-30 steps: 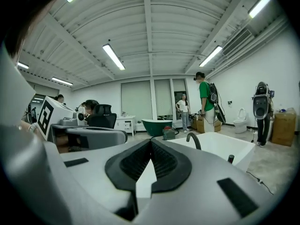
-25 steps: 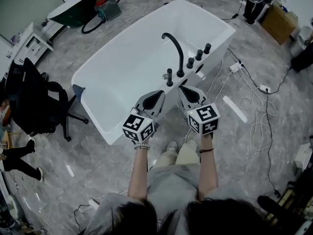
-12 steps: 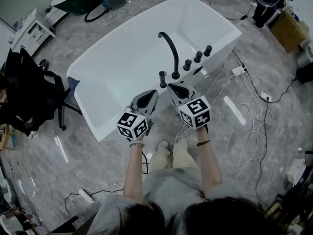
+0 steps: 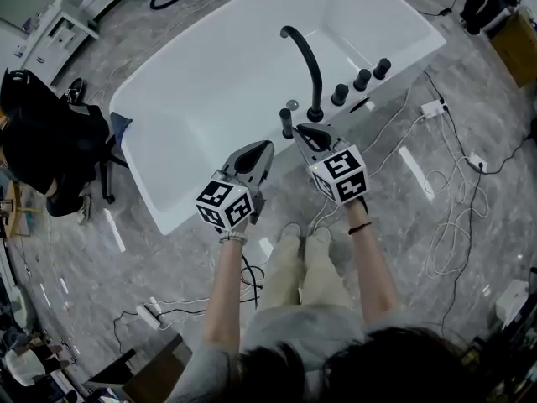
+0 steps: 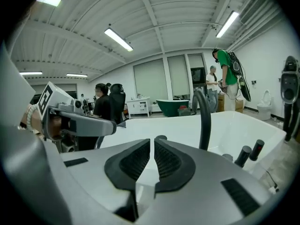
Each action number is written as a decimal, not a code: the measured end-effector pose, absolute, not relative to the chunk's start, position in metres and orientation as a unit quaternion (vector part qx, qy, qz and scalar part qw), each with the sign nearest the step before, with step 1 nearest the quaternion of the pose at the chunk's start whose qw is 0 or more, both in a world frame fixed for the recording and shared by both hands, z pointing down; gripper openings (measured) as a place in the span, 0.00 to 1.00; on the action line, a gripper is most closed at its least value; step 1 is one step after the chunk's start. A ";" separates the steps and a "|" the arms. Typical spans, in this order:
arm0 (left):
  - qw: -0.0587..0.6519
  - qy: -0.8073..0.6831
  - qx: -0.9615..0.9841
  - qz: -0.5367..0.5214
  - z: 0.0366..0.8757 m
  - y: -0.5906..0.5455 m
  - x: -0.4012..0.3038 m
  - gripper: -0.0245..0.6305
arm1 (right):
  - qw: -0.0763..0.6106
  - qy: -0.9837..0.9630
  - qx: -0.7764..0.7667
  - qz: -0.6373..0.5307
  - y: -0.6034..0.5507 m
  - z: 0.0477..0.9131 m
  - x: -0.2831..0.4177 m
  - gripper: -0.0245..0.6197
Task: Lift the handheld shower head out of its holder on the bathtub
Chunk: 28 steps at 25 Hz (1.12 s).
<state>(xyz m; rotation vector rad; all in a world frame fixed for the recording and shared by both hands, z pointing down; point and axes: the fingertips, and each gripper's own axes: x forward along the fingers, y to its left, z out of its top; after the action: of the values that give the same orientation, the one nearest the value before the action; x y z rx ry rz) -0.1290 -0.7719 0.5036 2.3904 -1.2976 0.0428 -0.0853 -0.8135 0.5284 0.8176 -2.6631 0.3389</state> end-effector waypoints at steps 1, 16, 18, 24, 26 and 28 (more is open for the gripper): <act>0.215 -0.469 0.856 0.013 0.512 -0.775 -0.134 0.04 | 0.171 -0.935 0.285 0.123 -0.816 0.539 -0.087 0.06; 0.245 -0.468 0.849 0.036 0.597 -0.809 -0.148 0.04 | 0.219 -0.927 0.266 0.148 -0.855 0.646 -0.112 0.25; 0.250 -0.471 0.845 0.035 0.605 -0.809 -0.152 0.04 | 0.218 -0.927 0.267 0.150 -0.858 0.654 -0.116 0.26; 0.261 -0.481 0.836 0.035 0.623 -0.810 -0.159 0.04 | 0.214 -0.926 0.266 0.160 -0.867 0.672 -0.126 0.27; 0.263 -0.484 0.834 0.033 0.626 -0.812 -0.162 0.04 | 0.209 -0.926 0.269 0.164 -0.870 0.675 -0.131 0.27; 0.266 -0.487 0.831 0.033 0.630 -0.815 -0.165 0.04 | 0.207 -0.925 0.271 0.169 -0.873 0.678 -0.135 0.27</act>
<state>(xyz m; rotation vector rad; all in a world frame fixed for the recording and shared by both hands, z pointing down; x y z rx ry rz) -0.1647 -0.8145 0.6297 2.2443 -1.3154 0.0884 -0.1348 -0.8729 0.6778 0.7539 -2.5766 0.4698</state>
